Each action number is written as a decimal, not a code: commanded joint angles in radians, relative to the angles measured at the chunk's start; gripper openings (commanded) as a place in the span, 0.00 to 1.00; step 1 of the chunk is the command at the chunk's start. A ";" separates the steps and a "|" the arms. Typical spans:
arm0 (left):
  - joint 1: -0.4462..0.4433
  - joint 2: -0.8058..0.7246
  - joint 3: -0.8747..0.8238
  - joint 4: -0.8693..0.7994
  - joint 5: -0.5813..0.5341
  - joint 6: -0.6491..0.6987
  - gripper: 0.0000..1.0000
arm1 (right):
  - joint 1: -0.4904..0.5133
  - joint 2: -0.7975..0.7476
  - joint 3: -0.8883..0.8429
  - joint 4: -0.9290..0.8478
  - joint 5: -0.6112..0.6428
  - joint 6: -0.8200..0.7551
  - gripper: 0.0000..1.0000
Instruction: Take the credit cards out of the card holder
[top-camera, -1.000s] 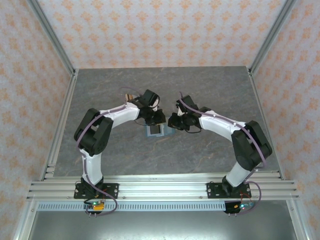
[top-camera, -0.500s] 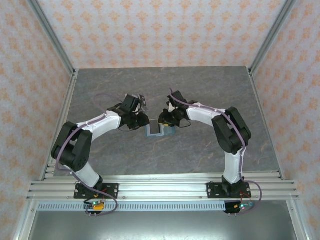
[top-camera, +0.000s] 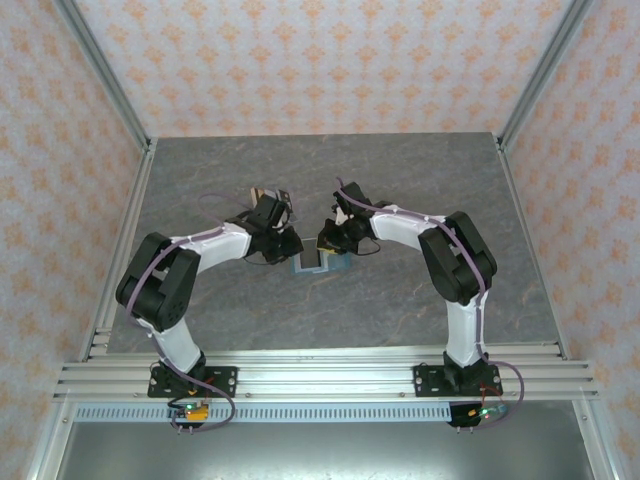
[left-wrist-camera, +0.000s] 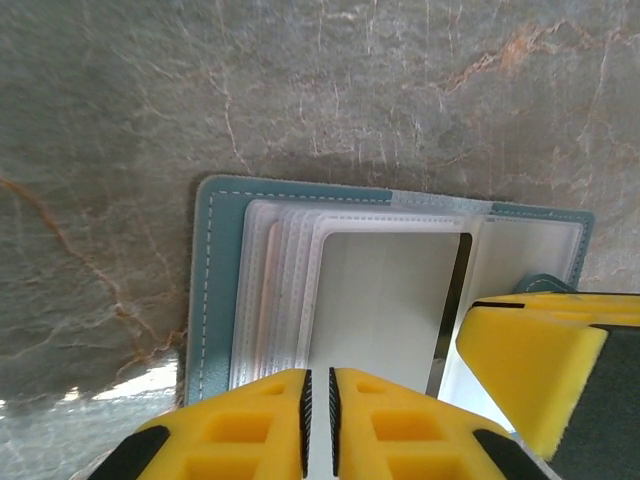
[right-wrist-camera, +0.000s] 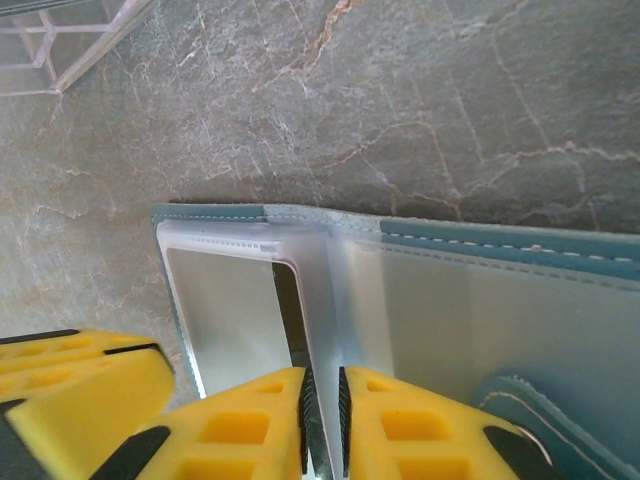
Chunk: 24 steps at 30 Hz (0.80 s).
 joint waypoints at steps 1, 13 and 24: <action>-0.012 0.027 0.034 0.012 0.002 -0.006 0.13 | 0.003 0.023 0.016 -0.010 -0.016 -0.001 0.18; -0.015 0.060 0.040 -0.048 -0.051 -0.007 0.07 | 0.001 0.038 0.013 -0.003 -0.037 -0.015 0.17; -0.021 0.086 0.030 -0.058 -0.053 -0.009 0.06 | 0.001 0.037 -0.003 0.043 -0.085 -0.015 0.14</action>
